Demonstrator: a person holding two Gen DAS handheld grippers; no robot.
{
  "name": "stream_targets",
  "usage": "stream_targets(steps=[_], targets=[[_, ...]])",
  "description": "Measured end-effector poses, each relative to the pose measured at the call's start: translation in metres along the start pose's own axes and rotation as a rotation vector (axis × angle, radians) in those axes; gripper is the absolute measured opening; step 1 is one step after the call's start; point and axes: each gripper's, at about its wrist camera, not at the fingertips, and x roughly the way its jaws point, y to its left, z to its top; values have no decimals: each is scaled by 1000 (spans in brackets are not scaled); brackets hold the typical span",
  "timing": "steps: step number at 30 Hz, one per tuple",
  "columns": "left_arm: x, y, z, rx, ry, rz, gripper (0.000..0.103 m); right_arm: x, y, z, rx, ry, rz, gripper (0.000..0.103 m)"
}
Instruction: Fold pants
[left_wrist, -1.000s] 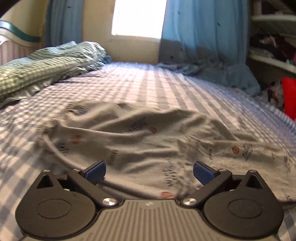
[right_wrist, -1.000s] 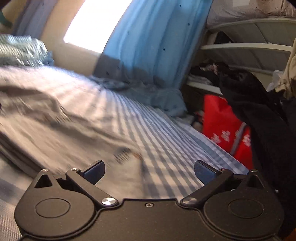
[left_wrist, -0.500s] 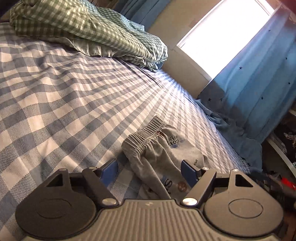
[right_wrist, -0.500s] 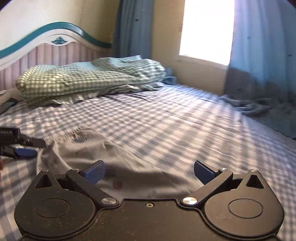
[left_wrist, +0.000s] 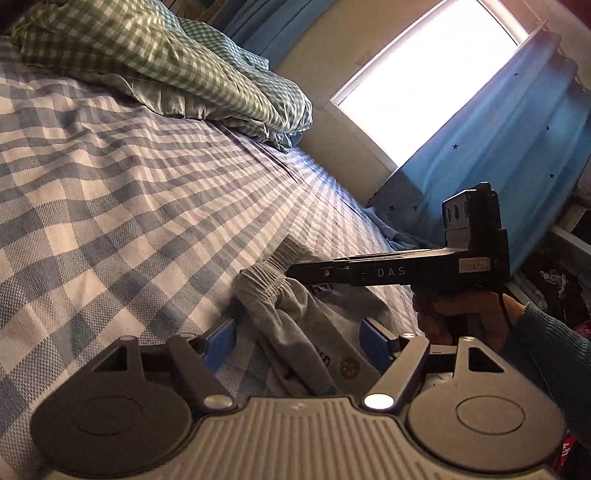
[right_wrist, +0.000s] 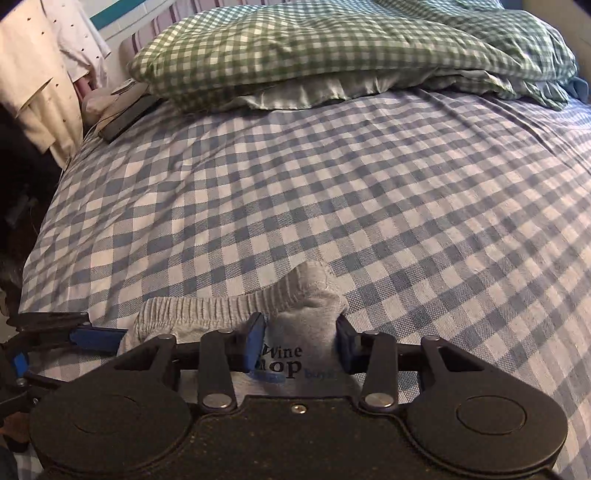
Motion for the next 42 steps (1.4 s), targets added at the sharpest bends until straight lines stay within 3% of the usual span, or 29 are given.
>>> stream_targets(steps=[1, 2, 6, 9, 12, 18, 21, 28, 30, 32, 35, 37, 42], targets=[[1, 0, 1, -4, 1, 1, 80, -6, 0, -1, 0, -32, 11, 17], [2, 0, 2, -11, 0, 4, 83, -13, -3, -4, 10, -70, 28, 14], [11, -4, 17, -6, 25, 25, 95, -39, -8, -13, 12, -207, 65, 13], [28, 4, 31, -7, 72, -32, 99, -60, -16, -17, 23, -311, 124, 13], [39, 17, 41, -55, 55, -84, 99, -77, -18, -19, 8, -370, 156, 13], [59, 19, 45, -25, 87, -192, 100, -90, -22, -20, 1, -412, 168, 13], [66, 25, 47, -66, 102, -267, 100, -90, -21, -22, -6, -419, 170, 13], [74, 36, 48, -121, 106, -347, 99, -90, -20, -21, -12, -423, 175, 13], [74, 36, 47, -127, 110, -330, 90, -89, -19, -21, -14, -420, 170, 13], [76, 43, 46, -181, 129, -301, 58, -88, -19, -21, -11, -418, 158, 13], [78, 63, 45, -333, 134, -294, 27, -83, -19, -21, -11, -398, 120, 13], [75, 63, 44, -332, 115, -278, 21, -78, -18, -22, -11, -386, 108, 13], [52, 21, 39, -48, -1, -147, 18, -73, -15, -22, -13, -385, 50, 14]])
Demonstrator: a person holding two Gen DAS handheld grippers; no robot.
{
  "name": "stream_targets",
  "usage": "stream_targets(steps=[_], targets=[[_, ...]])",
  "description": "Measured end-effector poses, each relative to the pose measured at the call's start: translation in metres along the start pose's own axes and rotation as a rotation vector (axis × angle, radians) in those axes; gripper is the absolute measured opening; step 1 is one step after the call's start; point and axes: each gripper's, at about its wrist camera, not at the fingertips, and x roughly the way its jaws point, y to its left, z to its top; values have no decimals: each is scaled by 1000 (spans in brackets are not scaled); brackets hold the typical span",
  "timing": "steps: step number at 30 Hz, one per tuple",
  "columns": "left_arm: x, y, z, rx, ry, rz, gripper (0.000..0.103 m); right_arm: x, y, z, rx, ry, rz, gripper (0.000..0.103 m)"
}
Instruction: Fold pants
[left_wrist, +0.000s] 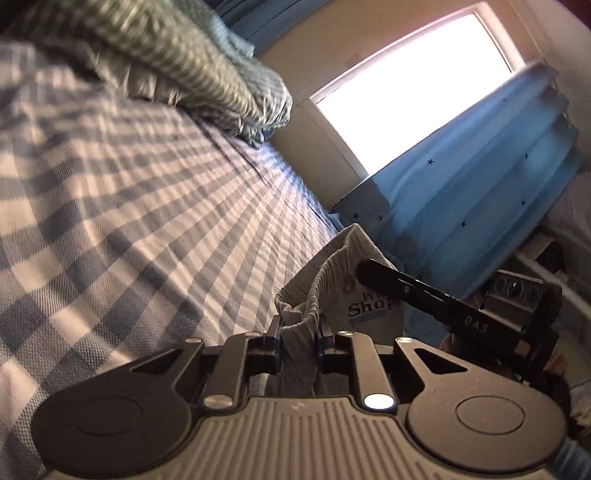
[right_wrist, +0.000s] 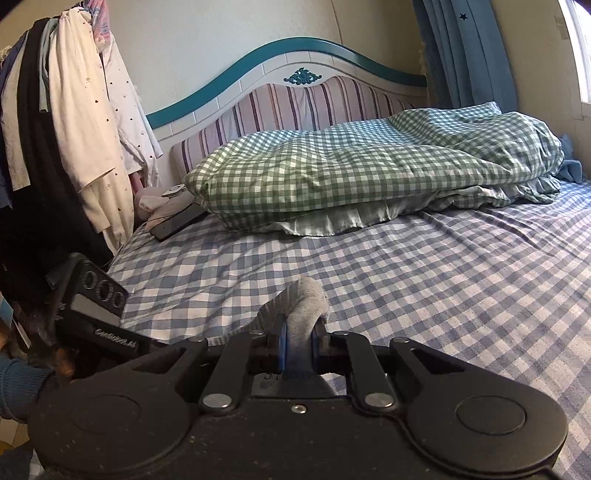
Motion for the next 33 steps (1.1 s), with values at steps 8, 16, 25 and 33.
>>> stream_targets(steps=[8, 16, 25, 33], targets=[[-8, -18, -8, 66, 22, 112, 89, -14, 14, 1, -55, -17, -15, 14], [-11, 3, 0, -40, -30, -70, 101, -59, 31, 19, -110, -98, 88, 14], [14, 8, 0, -79, 87, -250, 101, -88, 50, 26, -169, -131, 127, 14], [16, 11, 2, -88, 70, -170, 26, -56, 35, 18, -125, -65, -32, 19]])
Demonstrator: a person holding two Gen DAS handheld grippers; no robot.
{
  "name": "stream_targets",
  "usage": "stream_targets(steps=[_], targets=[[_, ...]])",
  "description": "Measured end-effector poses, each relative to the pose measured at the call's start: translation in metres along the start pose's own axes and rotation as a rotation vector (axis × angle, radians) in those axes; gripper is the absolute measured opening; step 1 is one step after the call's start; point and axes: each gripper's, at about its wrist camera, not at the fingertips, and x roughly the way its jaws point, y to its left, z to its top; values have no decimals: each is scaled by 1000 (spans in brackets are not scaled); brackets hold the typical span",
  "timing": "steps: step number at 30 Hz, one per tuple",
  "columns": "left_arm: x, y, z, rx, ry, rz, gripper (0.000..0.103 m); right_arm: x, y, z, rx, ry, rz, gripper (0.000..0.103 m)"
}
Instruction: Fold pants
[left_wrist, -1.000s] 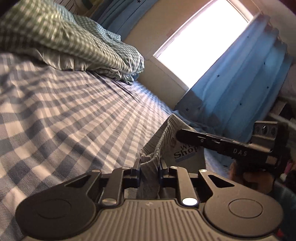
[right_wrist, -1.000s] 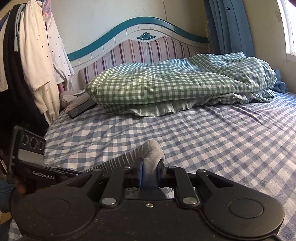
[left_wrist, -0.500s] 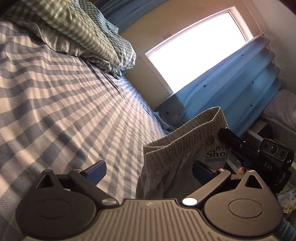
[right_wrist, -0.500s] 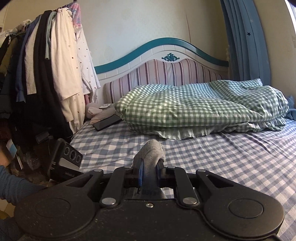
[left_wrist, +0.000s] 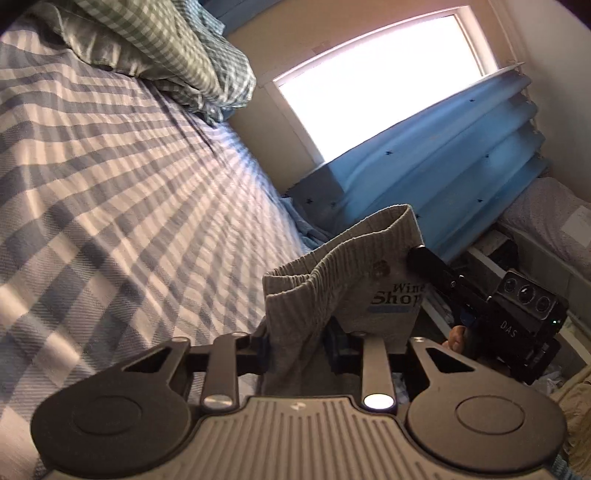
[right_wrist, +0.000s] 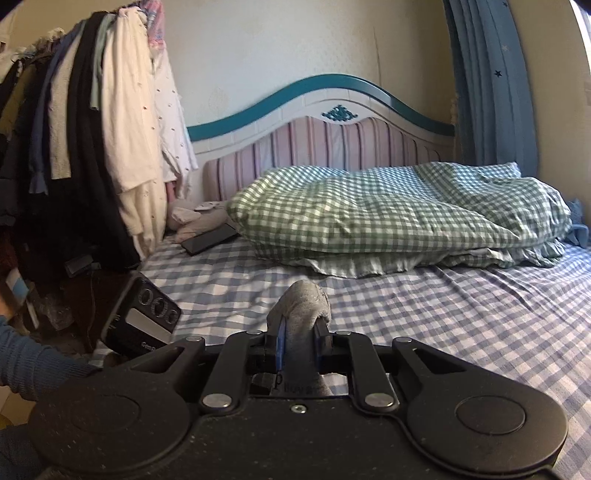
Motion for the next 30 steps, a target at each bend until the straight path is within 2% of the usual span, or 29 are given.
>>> stream_targets(steps=[1, 2, 4, 6, 7, 9, 10, 11, 12, 15, 17, 20, 21, 26, 30], targets=[[0, 0, 0, -6, -6, 41, 18, 5, -2, -4, 14, 17, -76, 35], [-3, -2, -2, -2, -19, 105, 17, 7, -5, -8, 37, 28, -141, 53], [-6, -7, -5, -7, -37, 219, 15, 4, -6, -19, 81, 40, -261, 59], [-6, -11, -7, -18, -45, 320, 15, -6, 2, -36, 102, 78, -459, 73], [-5, -13, -8, -19, -47, 342, 15, -12, 9, -46, 105, 108, -563, 82], [-6, -19, -8, 1, -38, 393, 15, -30, 31, -75, 82, 184, -786, 86], [-6, -22, -9, 21, -37, 410, 15, -41, 46, -90, 75, 209, -892, 92], [-6, -27, -9, 43, -35, 425, 15, -52, 60, -106, 81, 216, -986, 99], [-5, -30, -9, 65, -30, 440, 15, -62, 76, -121, 97, 210, -1044, 101], [-3, -40, -9, 129, -13, 477, 15, -78, 119, -152, 110, 197, -1066, 102], [-2, -44, -9, 144, -1, 491, 15, -68, 135, -163, 68, 244, -1111, 102], [-1, -48, -7, 145, 7, 497, 13, -42, 137, -182, 2, 361, -1139, 101], [1, -53, -6, 164, 18, 509, 12, -41, 137, -185, 2, 359, -1134, 100], [6, -105, -6, 351, -9, 513, 10, -73, 137, -176, 86, 244, -1154, 100], [18, -170, -14, 538, -9, 460, 10, -128, 147, -178, 155, 123, -1200, 102]])
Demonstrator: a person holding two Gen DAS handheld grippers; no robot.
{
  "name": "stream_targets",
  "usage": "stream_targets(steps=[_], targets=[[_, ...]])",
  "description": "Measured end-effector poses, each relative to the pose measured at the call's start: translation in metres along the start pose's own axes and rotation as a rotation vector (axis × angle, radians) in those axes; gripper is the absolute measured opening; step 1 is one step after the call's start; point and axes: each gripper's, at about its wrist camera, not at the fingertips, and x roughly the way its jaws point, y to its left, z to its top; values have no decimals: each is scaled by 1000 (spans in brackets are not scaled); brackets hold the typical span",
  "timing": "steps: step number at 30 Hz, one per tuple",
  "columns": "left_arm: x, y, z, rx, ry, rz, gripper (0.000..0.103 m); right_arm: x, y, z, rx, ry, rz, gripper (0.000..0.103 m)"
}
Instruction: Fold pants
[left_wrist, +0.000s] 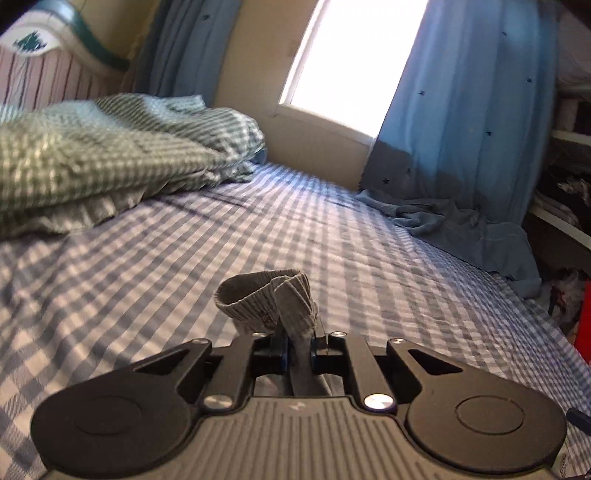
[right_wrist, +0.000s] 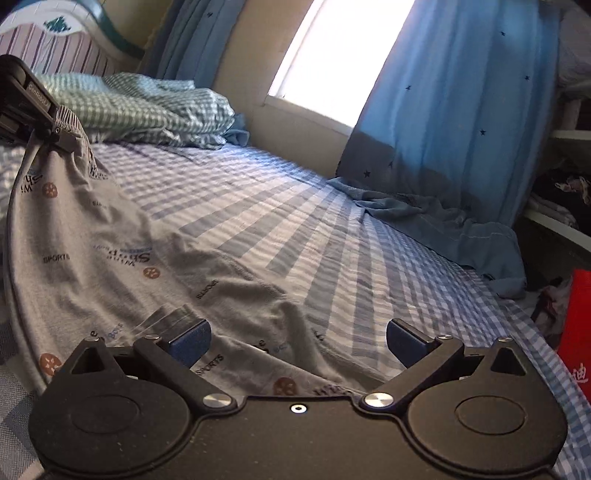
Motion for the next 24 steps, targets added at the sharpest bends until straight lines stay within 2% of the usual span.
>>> stream_targets(steps=[4, 8, 11, 15, 18, 20, 22, 24], targets=[[-27, -77, 14, 193, -68, -123, 10, -43, -60, -24, 116, -66, -67, 102], [-49, -167, -1, 437, -99, -292, 10, -97, -118, -59, 225, -104, -178, 102], [-55, -237, -32, 589, -78, -406, 11, -125, -152, -90, 268, -73, -275, 102], [-48, -306, -92, 728, 16, -539, 11, -144, -186, -130, 312, 3, -373, 102], [-40, -340, -145, 819, 102, -573, 11, -154, -201, -155, 359, 39, -411, 102], [-28, -354, -182, 875, 161, -566, 11, -160, -202, -167, 375, 59, -428, 102], [-23, -356, -214, 951, 172, -529, 11, -164, -203, -176, 386, 74, -431, 102], [-26, -355, -230, 1008, 148, -505, 17, -164, -201, -180, 395, 83, -414, 102]])
